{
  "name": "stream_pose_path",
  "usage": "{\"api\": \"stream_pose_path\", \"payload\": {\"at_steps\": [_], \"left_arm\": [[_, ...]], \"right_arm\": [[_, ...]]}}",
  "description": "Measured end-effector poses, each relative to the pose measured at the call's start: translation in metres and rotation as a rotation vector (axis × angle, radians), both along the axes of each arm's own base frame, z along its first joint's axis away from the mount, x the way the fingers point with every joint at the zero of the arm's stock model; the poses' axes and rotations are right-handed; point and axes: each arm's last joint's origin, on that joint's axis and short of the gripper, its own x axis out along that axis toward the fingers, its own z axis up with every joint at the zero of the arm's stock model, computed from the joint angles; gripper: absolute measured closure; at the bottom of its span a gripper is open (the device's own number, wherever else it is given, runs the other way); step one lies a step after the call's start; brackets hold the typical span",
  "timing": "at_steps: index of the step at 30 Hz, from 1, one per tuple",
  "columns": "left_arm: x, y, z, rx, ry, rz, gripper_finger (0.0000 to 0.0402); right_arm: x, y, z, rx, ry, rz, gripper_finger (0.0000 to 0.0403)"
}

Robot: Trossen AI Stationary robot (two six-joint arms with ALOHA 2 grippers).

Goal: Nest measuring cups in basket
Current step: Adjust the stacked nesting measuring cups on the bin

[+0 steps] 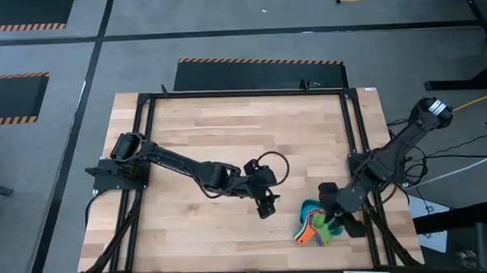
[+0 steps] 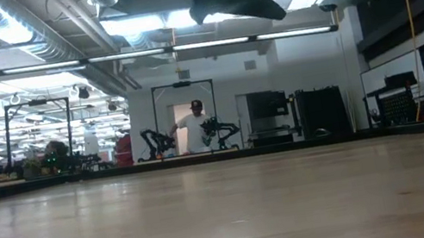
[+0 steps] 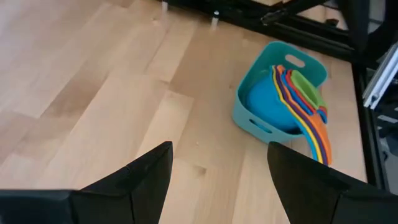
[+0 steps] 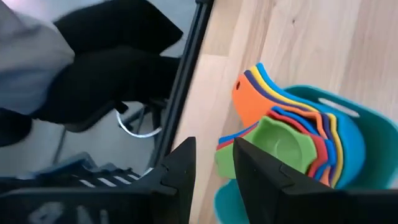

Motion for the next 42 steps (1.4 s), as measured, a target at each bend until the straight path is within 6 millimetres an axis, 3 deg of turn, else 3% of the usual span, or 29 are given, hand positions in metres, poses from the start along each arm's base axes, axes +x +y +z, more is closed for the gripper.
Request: {"api": "stream_pose_path", "payload": {"at_steps": [15,27,42], "left_arm": [[0.000,-0.001,0.000,-0.004,-0.003,0.001,0.0146],[0.000,-0.001,0.000,-0.009,-0.004,0.002,0.0146],[-0.001,-0.006,0.000,-0.028,-0.006,0.005,0.0146]], "right_arm": [[0.017,0.019,-0.038,-0.164,0.061,0.080,0.0291],[0.019,0.008,-0.044,-0.371,0.011,0.053,0.0291],[0.023,0.002,-0.050,-0.444,0.027,0.012,0.0291]]}}
